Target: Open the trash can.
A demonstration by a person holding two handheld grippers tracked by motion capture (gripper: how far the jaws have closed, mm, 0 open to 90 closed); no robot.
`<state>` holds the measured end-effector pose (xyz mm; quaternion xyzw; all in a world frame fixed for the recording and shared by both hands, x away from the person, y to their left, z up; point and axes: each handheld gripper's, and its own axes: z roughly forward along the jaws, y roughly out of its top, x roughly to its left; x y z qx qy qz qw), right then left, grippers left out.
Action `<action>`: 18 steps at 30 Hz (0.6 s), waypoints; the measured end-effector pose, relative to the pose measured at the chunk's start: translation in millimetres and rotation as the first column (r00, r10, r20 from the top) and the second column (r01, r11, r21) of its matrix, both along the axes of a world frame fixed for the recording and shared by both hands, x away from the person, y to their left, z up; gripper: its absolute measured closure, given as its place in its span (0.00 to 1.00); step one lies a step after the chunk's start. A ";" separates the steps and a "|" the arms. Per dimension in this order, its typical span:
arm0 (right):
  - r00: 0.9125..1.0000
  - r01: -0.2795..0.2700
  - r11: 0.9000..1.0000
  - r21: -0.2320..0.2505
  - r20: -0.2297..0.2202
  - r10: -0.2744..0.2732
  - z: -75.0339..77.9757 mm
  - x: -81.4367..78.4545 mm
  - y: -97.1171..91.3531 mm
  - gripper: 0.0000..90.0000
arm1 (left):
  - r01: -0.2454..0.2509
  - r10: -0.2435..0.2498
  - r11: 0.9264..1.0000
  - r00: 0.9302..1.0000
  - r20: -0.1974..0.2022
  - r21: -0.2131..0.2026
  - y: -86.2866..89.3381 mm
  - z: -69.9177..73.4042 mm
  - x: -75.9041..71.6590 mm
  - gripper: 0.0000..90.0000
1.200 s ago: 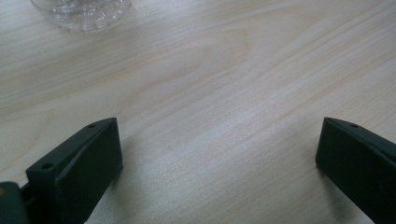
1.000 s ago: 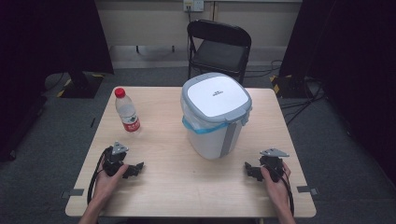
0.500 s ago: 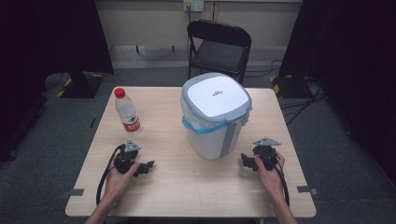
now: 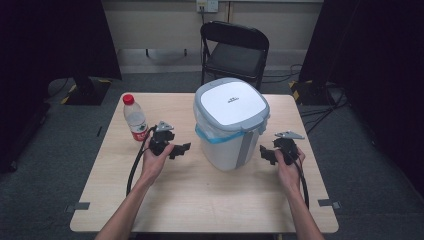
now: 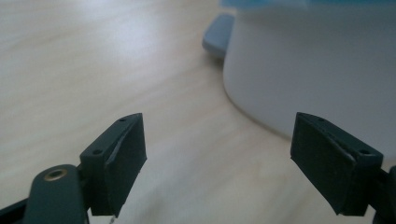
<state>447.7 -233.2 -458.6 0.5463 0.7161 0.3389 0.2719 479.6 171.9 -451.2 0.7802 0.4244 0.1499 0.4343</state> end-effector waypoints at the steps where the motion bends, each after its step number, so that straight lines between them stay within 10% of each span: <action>1: 1.000 0.001 1.000 -0.006 0.001 -0.001 1.5 2.3 1.1 0.23 | -0.002 0.002 0.999 1.000 0.007 0.035 -3.0 1.7 5.3 0.20; 9: 1.000 -0.004 1.000 0.008 0.031 0.004 12.2 20.5 3.2 0.23 | -0.015 0.015 1.000 1.000 0.007 -0.001 -14.1 4.5 39.0 0.23; 14: 0.997 -0.046 0.995 -0.084 0.065 0.052 21.9 28.3 16.4 0.29 | -0.040 0.040 0.998 0.999 0.012 -0.053 -21.1 9.6 53.7 0.28; 18: 0.995 -0.062 0.998 -0.015 0.082 0.063 21.6 31.2 11.5 0.33 | -0.012 0.013 0.996 1.000 0.007 -0.094 -18.9 8.3 60.5 0.29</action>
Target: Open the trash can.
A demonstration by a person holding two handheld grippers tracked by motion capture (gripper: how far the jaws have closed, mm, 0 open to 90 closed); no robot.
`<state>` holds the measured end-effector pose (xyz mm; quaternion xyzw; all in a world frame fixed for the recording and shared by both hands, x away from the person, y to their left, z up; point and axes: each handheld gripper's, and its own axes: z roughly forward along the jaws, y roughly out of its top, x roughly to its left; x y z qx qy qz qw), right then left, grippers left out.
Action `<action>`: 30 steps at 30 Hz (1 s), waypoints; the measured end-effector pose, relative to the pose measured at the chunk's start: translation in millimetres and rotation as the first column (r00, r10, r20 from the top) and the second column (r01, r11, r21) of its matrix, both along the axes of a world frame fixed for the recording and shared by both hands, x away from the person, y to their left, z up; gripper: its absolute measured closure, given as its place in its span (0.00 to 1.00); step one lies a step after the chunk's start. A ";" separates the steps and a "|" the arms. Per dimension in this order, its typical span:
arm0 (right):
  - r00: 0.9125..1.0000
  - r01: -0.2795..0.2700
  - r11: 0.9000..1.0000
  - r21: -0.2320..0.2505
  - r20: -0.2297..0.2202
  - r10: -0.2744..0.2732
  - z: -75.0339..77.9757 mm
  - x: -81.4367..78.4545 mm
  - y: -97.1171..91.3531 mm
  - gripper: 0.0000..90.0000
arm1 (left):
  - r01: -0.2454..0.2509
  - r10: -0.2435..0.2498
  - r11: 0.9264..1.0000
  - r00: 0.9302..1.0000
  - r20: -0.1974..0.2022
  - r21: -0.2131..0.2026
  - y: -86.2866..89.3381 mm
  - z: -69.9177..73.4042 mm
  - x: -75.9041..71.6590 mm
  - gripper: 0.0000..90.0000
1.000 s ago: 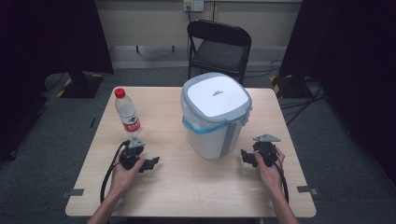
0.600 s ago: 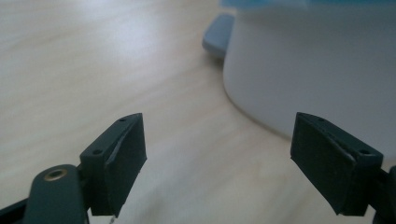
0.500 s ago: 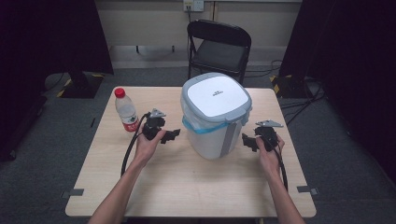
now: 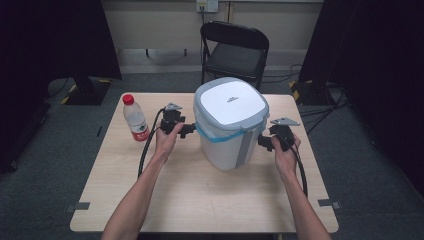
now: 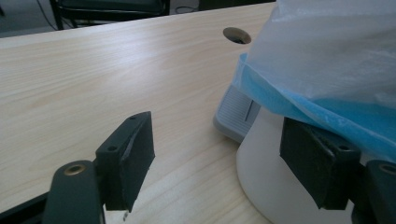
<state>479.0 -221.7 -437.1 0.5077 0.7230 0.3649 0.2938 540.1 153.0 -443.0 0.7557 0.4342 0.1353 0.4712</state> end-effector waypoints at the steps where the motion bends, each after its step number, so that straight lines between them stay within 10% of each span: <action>1: 1.000 -0.018 1.000 0.000 0.018 0.018 0.3 -0.4 0.7 0.40 | 0.011 -0.011 1.000 1.000 0.003 -0.004 -0.4 0.6 0.3 0.31; 6: 0.996 -0.085 0.996 0.027 0.041 0.084 0.4 -2.7 6.0 0.67 | 0.048 -0.048 0.999 0.999 0.022 0.005 -1.9 4.7 -2.9 0.52; 11: 0.983 -0.181 0.979 0.092 0.039 0.178 -1.3 -7.6 4.1 0.66 | 0.067 -0.067 0.997 0.998 0.012 -0.035 5.7 3.3 -7.2 0.62; 30: 0.934 -0.358 0.928 0.102 0.032 0.357 -2.1 -37.0 27.1 0.64 | 0.098 -0.100 0.995 0.994 0.045 0.035 42.5 9.1 -71.8 0.73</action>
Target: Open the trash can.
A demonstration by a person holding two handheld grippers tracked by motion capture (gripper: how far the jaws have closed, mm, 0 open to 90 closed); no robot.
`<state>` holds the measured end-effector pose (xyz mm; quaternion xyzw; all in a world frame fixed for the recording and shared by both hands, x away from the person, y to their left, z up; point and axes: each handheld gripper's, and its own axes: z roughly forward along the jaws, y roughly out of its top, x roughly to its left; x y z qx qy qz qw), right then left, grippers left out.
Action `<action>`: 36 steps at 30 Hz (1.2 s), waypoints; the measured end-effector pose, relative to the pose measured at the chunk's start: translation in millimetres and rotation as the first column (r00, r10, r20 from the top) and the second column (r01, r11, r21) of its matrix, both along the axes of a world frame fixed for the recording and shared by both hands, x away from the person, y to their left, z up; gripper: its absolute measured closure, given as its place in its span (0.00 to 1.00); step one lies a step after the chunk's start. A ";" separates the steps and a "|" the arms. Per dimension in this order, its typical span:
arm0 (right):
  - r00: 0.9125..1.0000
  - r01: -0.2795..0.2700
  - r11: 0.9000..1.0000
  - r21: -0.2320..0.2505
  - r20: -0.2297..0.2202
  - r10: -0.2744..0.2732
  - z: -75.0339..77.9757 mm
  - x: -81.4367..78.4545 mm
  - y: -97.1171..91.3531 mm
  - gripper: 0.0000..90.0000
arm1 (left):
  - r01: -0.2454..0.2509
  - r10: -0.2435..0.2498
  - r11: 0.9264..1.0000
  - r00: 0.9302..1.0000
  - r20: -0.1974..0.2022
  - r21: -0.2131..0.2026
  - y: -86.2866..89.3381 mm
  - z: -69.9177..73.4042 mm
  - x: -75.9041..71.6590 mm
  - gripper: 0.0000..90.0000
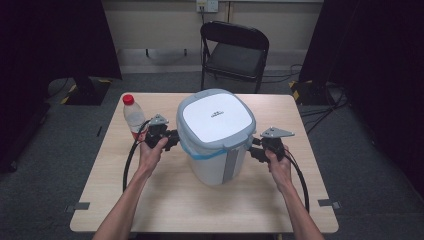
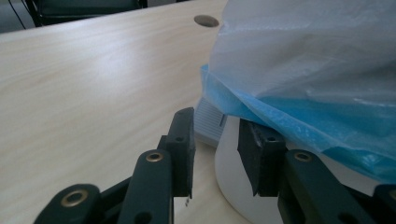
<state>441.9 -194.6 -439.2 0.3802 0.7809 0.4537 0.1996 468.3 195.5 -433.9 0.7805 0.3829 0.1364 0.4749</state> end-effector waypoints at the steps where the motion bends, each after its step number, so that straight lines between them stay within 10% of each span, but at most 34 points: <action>1: 1.000 0.002 1.000 -0.010 0.003 -0.002 0.6 -4.4 5.1 0.63 | -0.003 0.003 1.000 1.000 -0.005 -0.008 7.1 -0.6 -8.9 0.70; 8: 0.996 0.091 0.995 -0.034 0.014 -0.091 0.3 -22.9 16.2 0.41 | -0.012 0.013 1.000 1.000 0.025 -0.009 26.5 -1.1 -32.1 0.37; 13: 0.988 0.151 0.988 -0.028 0.023 -0.150 3.7 -38.4 12.6 0.30 | -0.052 0.054 0.998 0.998 0.028 -0.037 27.0 1.7 -29.0 0.34; 28: 0.996 0.056 0.998 0.017 -0.076 -0.054 -12.9 -96.8 21.9 0.25 | -0.049 0.049 0.999 0.999 -0.019 -0.018 17.0 -8.3 -10.1 0.36; 36: 0.999 0.039 0.999 -0.023 -0.031 -0.040 -15.5 -98.2 33.3 0.13 | 0.014 -0.015 0.999 1.000 -0.022 -0.033 16.7 -8.6 -16.1 0.58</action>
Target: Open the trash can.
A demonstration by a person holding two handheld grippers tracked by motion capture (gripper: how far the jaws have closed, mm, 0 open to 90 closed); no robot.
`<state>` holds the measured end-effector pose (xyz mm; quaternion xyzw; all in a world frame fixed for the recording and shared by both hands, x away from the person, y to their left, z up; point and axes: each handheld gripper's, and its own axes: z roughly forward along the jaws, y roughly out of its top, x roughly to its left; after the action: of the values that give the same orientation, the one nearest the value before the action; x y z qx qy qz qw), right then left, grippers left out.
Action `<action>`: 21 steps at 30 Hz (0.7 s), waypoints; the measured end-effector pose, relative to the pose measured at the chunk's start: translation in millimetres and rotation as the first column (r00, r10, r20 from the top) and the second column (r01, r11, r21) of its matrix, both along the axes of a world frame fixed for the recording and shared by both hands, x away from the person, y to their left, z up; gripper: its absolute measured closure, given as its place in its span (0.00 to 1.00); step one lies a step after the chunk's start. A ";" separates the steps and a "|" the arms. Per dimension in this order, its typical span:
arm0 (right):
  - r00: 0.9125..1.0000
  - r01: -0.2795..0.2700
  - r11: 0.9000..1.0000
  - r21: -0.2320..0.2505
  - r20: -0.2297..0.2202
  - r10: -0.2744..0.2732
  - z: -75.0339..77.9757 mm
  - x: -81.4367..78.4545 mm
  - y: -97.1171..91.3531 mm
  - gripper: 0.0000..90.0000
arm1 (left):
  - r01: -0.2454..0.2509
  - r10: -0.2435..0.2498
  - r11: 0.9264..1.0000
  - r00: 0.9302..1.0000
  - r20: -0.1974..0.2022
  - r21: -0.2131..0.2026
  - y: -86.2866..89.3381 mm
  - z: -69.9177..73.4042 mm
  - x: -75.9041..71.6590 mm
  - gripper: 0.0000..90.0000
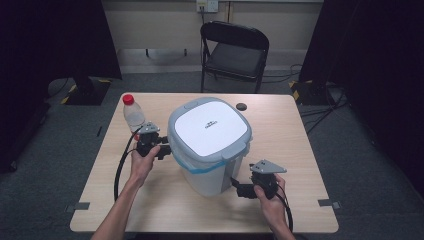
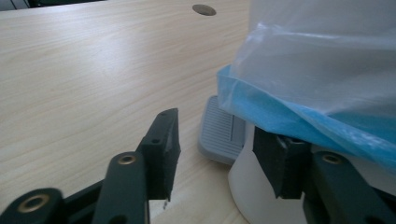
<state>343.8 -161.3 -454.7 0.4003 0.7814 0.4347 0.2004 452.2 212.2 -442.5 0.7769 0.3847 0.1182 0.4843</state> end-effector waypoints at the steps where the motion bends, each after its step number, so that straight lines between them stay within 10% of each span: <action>1: 1.000 0.000 1.000 0.004 -0.006 0.000 -0.6 2.4 -2.0 0.12 | 0.006 -0.006 1.000 1.000 -0.001 0.000 -0.3 0.2 -1.0 0.58; 11: 0.997 0.070 0.998 0.005 -0.011 -0.070 -2.8 26.7 -25.8 0.12 | 0.037 -0.034 0.998 0.998 -0.050 0.056 -0.3 -13.4 -8.1 0.46; 21: 0.991 0.137 0.991 -0.003 -0.016 -0.137 -0.3 85.5 -26.4 0.18 | -0.060 0.063 0.996 0.997 -0.047 0.063 5.3 -21.4 5.0 0.42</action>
<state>429.3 -187.7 -455.0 0.4562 0.7541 0.4162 0.2238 457.2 217.6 -463.9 0.7817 0.4164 0.1259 0.4468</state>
